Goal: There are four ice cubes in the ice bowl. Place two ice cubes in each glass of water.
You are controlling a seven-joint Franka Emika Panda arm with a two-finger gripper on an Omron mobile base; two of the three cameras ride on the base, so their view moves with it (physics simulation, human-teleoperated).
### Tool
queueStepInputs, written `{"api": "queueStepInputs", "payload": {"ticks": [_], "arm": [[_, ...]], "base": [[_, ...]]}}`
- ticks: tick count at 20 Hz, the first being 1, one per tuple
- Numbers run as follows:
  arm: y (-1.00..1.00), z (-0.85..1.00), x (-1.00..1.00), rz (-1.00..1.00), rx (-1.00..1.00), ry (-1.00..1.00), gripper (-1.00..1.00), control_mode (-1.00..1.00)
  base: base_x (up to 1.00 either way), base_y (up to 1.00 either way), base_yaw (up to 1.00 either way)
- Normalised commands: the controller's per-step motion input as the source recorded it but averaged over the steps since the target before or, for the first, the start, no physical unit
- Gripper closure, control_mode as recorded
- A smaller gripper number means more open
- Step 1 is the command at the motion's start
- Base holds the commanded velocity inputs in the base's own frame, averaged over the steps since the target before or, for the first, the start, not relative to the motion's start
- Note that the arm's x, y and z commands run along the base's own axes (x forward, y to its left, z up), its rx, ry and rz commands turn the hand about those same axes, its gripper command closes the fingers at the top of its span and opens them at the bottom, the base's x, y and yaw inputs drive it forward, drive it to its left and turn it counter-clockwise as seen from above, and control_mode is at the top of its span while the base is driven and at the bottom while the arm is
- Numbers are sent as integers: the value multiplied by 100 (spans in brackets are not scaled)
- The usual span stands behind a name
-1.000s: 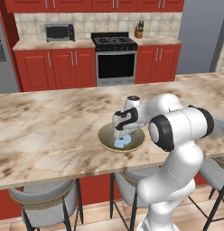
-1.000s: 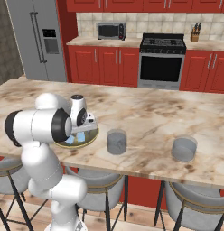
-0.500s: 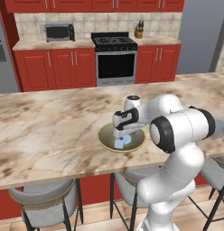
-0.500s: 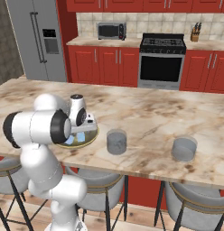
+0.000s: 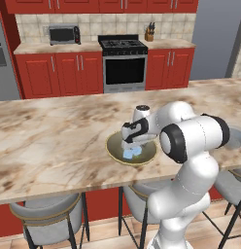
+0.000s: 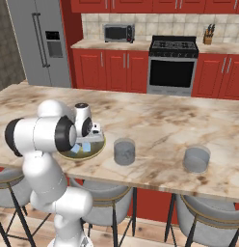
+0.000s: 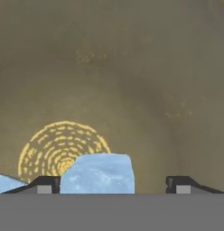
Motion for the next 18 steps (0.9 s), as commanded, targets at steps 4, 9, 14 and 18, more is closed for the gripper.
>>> {"api": "queueStepInputs", "payload": {"ticks": [4, 9, 14, 18], "arm": [[4, -10, -14, -11, 0, 4, -100, -100], [5, -1, -48, -16, 0, 10, -100, -100], [18, -29, -4, -10, -7, 0, -100, -100], [6, -61, 1, 0, -8, -6, -100, -100]], "base": [[0, 0, 0], [0, 0, 0], [0, 0, 0], [0, 0, 0]]}}
